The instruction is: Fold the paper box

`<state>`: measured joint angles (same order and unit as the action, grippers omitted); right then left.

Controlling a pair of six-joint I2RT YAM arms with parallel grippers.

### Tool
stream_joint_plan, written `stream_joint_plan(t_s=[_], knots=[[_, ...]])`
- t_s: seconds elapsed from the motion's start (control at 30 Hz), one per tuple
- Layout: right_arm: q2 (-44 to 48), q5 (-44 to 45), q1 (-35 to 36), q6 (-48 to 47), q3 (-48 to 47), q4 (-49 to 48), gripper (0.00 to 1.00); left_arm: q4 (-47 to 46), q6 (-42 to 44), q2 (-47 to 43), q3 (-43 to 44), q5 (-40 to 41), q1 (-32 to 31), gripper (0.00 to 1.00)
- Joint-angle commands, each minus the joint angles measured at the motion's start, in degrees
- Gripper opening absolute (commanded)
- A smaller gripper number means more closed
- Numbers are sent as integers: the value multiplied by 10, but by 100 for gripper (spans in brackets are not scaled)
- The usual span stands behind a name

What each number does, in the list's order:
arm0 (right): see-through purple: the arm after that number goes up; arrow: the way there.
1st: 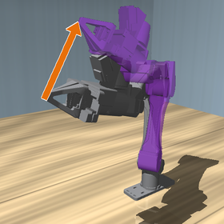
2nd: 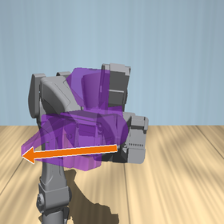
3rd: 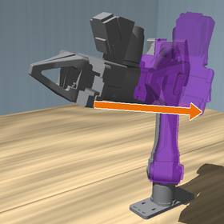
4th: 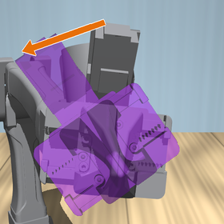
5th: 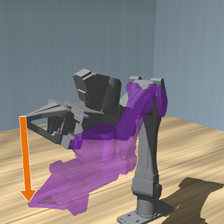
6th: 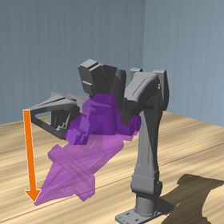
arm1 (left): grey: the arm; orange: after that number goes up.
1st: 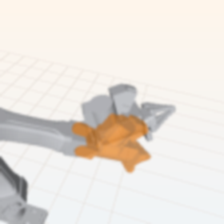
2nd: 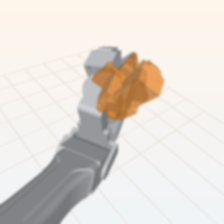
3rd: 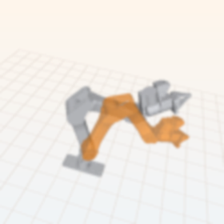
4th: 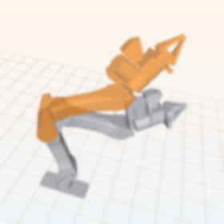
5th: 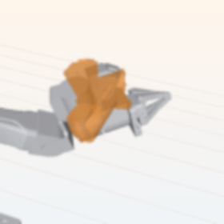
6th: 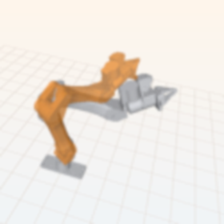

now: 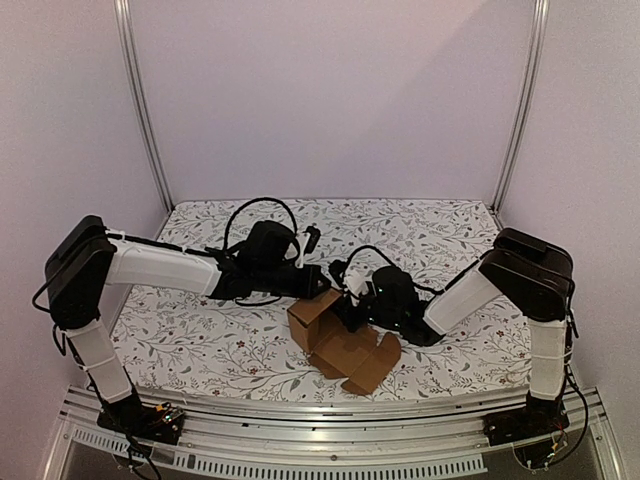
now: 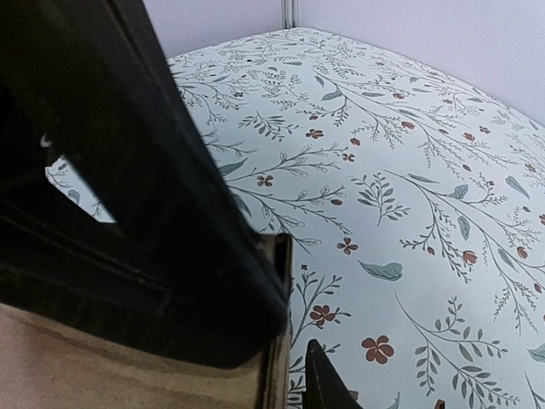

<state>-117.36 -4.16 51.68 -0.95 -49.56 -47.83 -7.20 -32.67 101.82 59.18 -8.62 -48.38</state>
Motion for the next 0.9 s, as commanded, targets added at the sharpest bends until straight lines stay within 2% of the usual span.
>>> stream_joint_plan(t_s=[0.0, 0.07, 0.17, 0.33, 0.37, 0.43, 0.5, 0.63, 0.77, 0.8, 0.87], knots=[[-34, 17, 1, 10, -17, -26, 18, 63, -2, 14, -22, 8, -7, 0], [-44, 23, 1, 32, -17, -45, 16, 66, -1, 13, -22, 9, -7, 0], [-59, 25, 0, 43, -22, -63, 1, 70, -2, 11, -20, 8, -7, 0], [-76, 38, 5, 48, -22, -97, 0, 70, -5, 7, -21, 4, -7, 0], [-77, 38, 4, 49, -22, -97, 2, 70, -5, 6, -20, 5, -7, 0], [-78, 39, 6, 56, -19, -102, 16, 88, -3, 5, -20, 7, -7, 0], [-77, 58, 8, 58, -17, -106, 26, 93, -3, 4, -21, 7, -7, 0], [-74, 65, 8, 58, -17, -108, 27, 94, -3, 4, -21, 9, -8, 0], [-77, 67, 9, 61, -22, -110, 18, 95, -5, 3, -20, 9, -8, 0], [-77, 66, 9, 62, -24, -111, 14, 96, -5, 4, -20, 8, -8, 0], [-80, 63, 10, 63, -27, -111, 0, 95, -6, 4, -20, 8, -8, 0]])
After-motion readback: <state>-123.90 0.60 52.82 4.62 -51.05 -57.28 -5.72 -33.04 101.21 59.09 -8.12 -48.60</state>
